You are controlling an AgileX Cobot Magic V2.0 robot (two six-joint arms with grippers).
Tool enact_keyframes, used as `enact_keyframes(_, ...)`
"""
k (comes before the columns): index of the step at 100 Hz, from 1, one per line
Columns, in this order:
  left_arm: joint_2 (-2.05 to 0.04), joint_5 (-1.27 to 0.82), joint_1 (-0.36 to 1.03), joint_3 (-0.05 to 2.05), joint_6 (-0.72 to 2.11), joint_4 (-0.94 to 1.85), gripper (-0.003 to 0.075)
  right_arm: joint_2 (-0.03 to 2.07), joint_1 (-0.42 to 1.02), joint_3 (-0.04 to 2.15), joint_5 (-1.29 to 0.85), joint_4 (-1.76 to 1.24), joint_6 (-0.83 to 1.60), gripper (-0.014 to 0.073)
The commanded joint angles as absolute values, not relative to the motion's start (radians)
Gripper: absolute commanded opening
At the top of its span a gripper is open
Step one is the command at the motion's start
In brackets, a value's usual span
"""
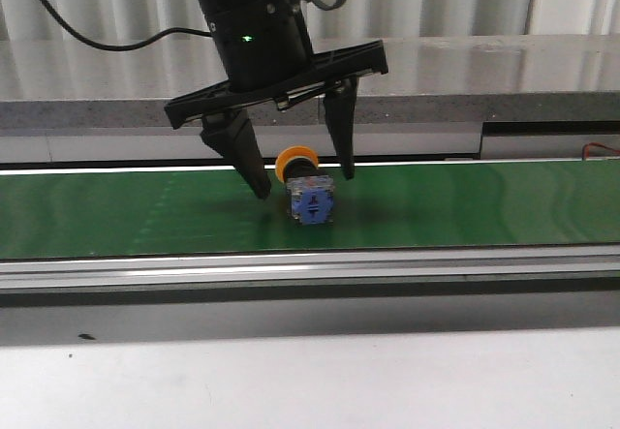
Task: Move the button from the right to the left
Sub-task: 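Close the left gripper around the button's blue base, then lift the button with the left gripper and carry it over the blue tray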
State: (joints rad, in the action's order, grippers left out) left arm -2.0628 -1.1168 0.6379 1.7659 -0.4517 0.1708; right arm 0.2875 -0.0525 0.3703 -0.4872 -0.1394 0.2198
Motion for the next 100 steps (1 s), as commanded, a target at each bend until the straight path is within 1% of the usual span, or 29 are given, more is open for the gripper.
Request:
enact_keyframes(1,-2.016,-1.107,0.642,1.796,-0.47,0.162,0.0449,0.294,-0.054,0.398,-0.414,-0.149,0.229,-0.0067)
enact_keyframes(4,-2.023,-1.111,0.642,1.796,-0.47,0.154,0.0412,0.294,-0.054,0.398,-0.414,-0.149,0.229,-0.0067)
enact_keyframes(7,-2.025,-1.117,0.642,1.796,-0.47,0.154,0.0351,0.294,-0.054,0.398,-0.414,-0.149,0.229,-0.0067)
enact_keyframes(9,-2.028,-1.121,0.642,1.796,-0.47,0.154,0.0325,0.294,-0.054,0.398,-0.414,-0.149,0.229,-0.0067)
enact_keyframes(10,-2.028,-1.127,0.642,1.796,-0.47,0.152,0.0284,0.294,-0.054,0.398,-0.414,-0.149,0.229,-0.0067)
enact_keyframes(11,-2.029,-1.127,0.642,1.796,-0.47,0.152,0.0284,0.294,-0.054,0.398,-0.414,-0.149,0.229,-0.0067)
enact_keyframes(14,-2.028,-1.131,0.642,1.796,-0.47,0.147,0.0218,0.294,-0.054,0.398,-0.414,-0.149,0.229,-0.0067)
enact_keyframes(19,-2.03,-1.133,0.642,1.796,-0.47,0.135,0.0142,0.294,-0.054,0.398,-0.414,-0.149,0.229,-0.0067)
enact_keyframes(24,-2.03,-1.135,0.642,1.798,-0.47,0.133,0.009,0.294,-0.054,0.398,-0.414,-0.149,0.229,-0.0067)
enact_keyframes(28,-2.03,-1.145,0.642,1.805,-0.47,0.13,0.0066,0.294,-0.054,0.398,-0.414,-0.149,0.229,-0.0067)
enact_keyframes(49,-2.03,-1.257,0.617,1.889,-0.442,0.118,0.0062,0.294,-0.054,0.398,-0.414,-0.149,0.229,-0.0067)
enact_keyframes(60,-2.023,-1.266,0.584,1.918,-0.426,0.118,0.0062,0.294,-0.054,0.398,-0.414,-0.149,0.229,-0.0067)
enact_keyframes(79,-1.993,-1.266,0.505,1.922,-0.354,0.123,0.0062,0.294,-0.054,0.398,-0.414,-0.149,0.229,-0.0067)
enact_keyframes(100,-1.971,-1.266,0.386,1.922,-0.274,0.123,0.0062,0.294,-0.054,0.398,-0.414,-0.149,0.229,-0.0067)
